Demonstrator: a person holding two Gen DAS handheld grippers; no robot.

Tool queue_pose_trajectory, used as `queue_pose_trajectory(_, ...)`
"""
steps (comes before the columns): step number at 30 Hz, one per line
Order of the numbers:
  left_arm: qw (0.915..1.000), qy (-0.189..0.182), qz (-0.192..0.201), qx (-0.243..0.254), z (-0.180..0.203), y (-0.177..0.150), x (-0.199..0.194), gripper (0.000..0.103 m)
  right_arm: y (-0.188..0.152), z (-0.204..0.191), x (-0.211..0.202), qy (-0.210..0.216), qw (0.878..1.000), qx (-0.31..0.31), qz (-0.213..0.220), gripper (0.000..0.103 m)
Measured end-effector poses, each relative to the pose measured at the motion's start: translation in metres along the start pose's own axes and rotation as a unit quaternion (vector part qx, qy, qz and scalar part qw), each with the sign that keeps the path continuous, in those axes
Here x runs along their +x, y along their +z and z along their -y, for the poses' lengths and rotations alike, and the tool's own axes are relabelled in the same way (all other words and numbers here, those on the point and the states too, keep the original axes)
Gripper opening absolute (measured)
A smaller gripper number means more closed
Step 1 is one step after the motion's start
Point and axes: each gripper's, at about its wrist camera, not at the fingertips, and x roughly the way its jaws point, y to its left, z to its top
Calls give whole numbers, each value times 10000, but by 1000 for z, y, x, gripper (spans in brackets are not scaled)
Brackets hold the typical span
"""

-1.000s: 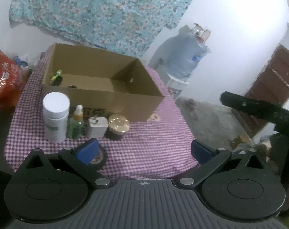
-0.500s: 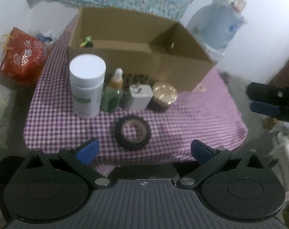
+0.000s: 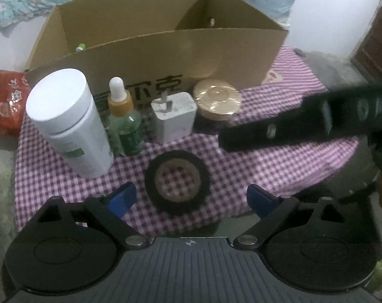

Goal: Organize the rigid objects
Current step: 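Grasp the black tape roll with the right gripper, then carry the tape roll with the right gripper and drop it into the box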

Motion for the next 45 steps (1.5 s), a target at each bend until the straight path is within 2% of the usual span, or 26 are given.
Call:
queue_pose_trajectory(2, 10000, 7, -30, -19, -2, 1, 5, 89, 0, 3, 11, 42, 9998, 6, -176, 66)
queue_pose_trajectory(4, 9999, -13, -117, -51, -4, 1, 11, 82, 0, 4, 19, 94, 9995, 11, -302, 64)
queue_pose_trajectory(6, 9998, -25, -171, -69, -5, 1, 16, 79, 2, 5, 27, 132, 9992, -17, -385, 59)
queue_pose_trajectory(10, 9997, 3, -242, -49, -5, 0, 24, 76, 5, 4, 37, 120, 9986, -175, -487, 54)
queue_pose_trajectory(18, 9989, 243, -203, 349, 5, 5, 37, 76, 5, 3, 52, 111, 9973, -296, -660, 33)
queue_pose_trajectory(26, 9994, 297, -77, 162, 4, 12, 43, 67, 6, 5, 57, 36, 9973, -346, -653, 18)
queue_pose_trajectory(35, 9998, 193, 38, -30, 2, 8, 28, 67, 0, 4, 50, 11, 9982, -249, -545, 18)
queue_pose_trajectory(45, 9980, 182, 584, 143, 21, 7, -23, 67, -8, -25, -2, -159, 9973, -712, 15, 18)
